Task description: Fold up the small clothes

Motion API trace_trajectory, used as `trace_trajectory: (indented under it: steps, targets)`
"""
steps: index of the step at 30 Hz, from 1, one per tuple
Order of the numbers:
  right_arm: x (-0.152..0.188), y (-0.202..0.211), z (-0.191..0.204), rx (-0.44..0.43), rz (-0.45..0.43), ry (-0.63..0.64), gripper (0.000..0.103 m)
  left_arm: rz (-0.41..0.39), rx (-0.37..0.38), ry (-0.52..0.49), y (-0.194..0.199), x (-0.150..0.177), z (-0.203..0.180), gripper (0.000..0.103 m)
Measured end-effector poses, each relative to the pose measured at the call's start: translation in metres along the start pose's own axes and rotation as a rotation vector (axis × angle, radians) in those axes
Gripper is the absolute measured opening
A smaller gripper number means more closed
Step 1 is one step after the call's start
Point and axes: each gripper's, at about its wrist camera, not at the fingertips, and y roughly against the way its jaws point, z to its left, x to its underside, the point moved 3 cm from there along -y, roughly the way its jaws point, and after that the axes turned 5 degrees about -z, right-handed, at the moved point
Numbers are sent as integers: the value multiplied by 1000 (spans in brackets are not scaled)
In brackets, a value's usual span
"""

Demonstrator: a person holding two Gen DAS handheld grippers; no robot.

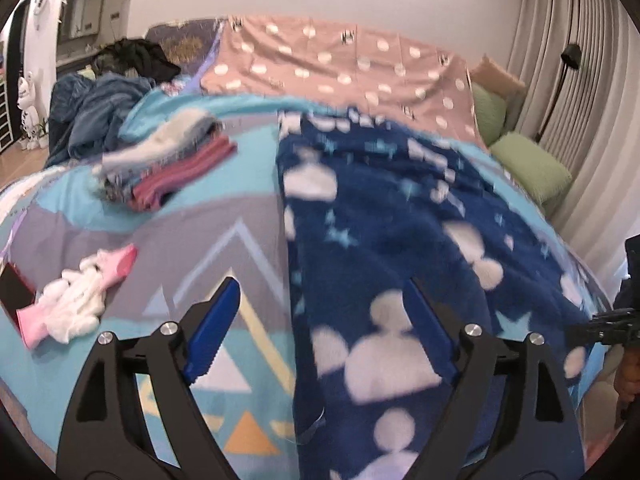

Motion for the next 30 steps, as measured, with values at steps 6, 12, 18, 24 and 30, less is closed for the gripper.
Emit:
trace_trajectory:
  steps: [6,12,18,24,30]
  targets:
    - [6,35,-29,45,-78,-83,39,145,20,18,-6,39,8,85]
    - [16,123,-86,298,-285,-221,49,168,73,55,5,58,11,81]
    - [53,119,-127,280,-243,-426,49,172,131,71,7,61,3,55]
    - [66,102,-127,186,-240,-438,50,205,104,2,9,62,-9,50]
    - [67,103,-141,128,-240,-462,50,191,102,33,5,64,-5,54]
